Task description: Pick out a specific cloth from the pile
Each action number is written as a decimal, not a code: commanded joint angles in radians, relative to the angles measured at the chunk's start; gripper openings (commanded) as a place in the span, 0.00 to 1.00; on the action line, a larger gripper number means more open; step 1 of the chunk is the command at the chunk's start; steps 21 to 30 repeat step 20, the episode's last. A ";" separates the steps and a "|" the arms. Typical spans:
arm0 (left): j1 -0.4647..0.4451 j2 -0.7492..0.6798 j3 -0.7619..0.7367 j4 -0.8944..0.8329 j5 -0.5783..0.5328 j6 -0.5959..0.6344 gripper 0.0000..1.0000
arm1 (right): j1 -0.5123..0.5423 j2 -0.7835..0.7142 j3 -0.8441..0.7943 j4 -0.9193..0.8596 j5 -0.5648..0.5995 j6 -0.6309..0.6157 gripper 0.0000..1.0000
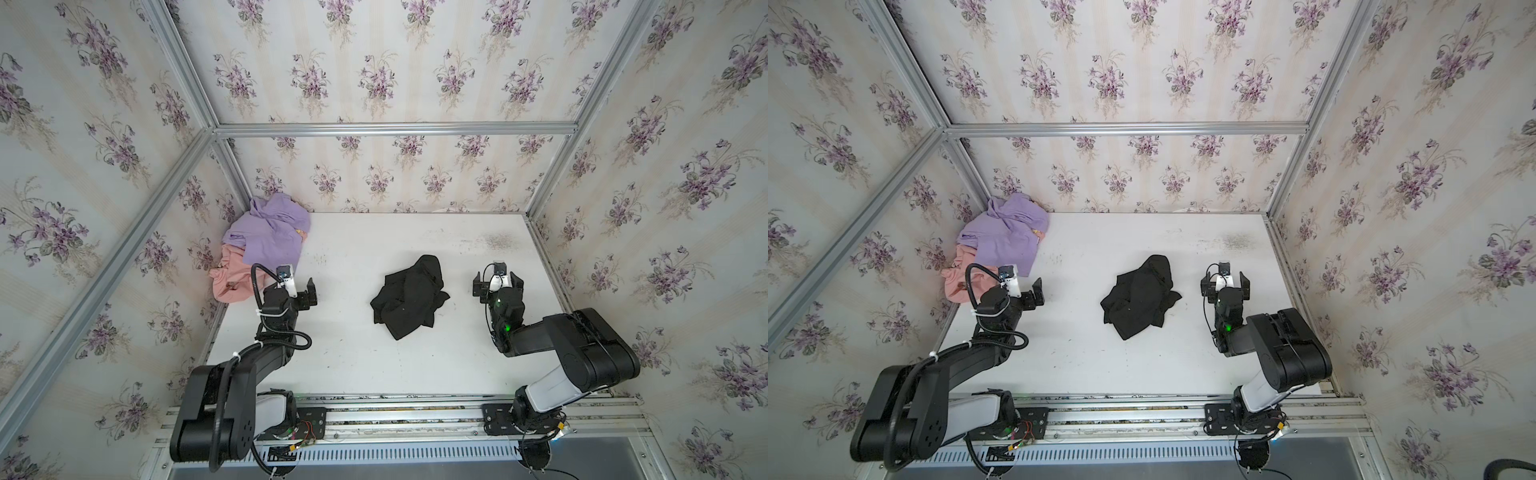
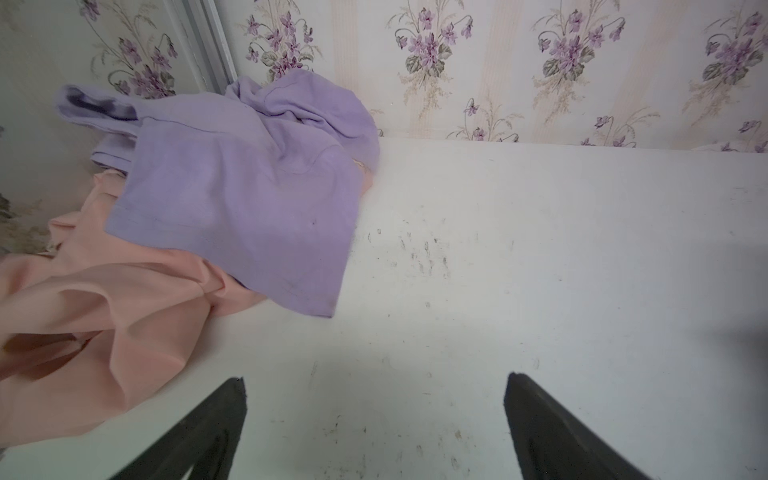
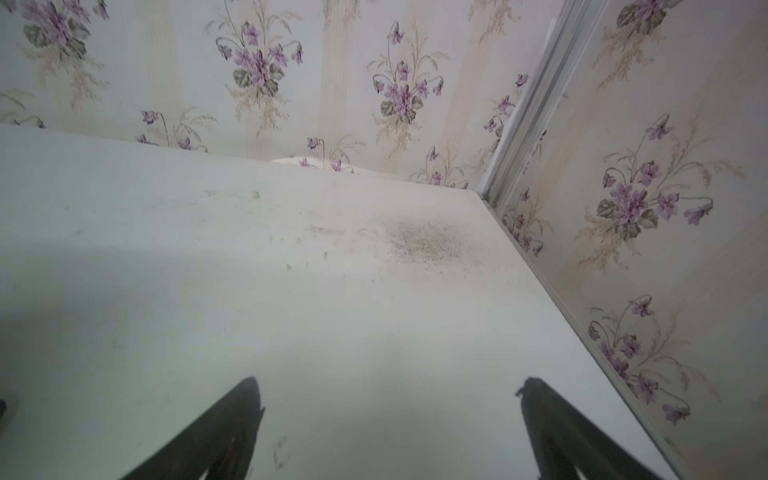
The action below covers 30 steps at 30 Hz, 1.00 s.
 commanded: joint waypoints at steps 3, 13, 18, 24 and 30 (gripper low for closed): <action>-0.008 0.024 0.023 0.112 0.031 -0.020 1.00 | -0.003 -0.001 0.004 -0.036 0.004 0.016 1.00; -0.023 0.029 0.021 0.128 0.003 -0.012 1.00 | -0.124 -0.028 0.146 -0.386 -0.297 0.075 1.00; -0.024 0.023 0.014 0.138 0.010 -0.008 1.00 | -0.125 -0.017 0.122 -0.311 -0.300 0.073 1.00; -0.024 0.025 0.017 0.133 0.011 -0.005 1.00 | -0.124 -0.031 0.124 -0.342 -0.301 0.075 1.00; -0.024 0.025 0.017 0.133 0.011 -0.005 1.00 | -0.124 -0.031 0.124 -0.342 -0.301 0.075 1.00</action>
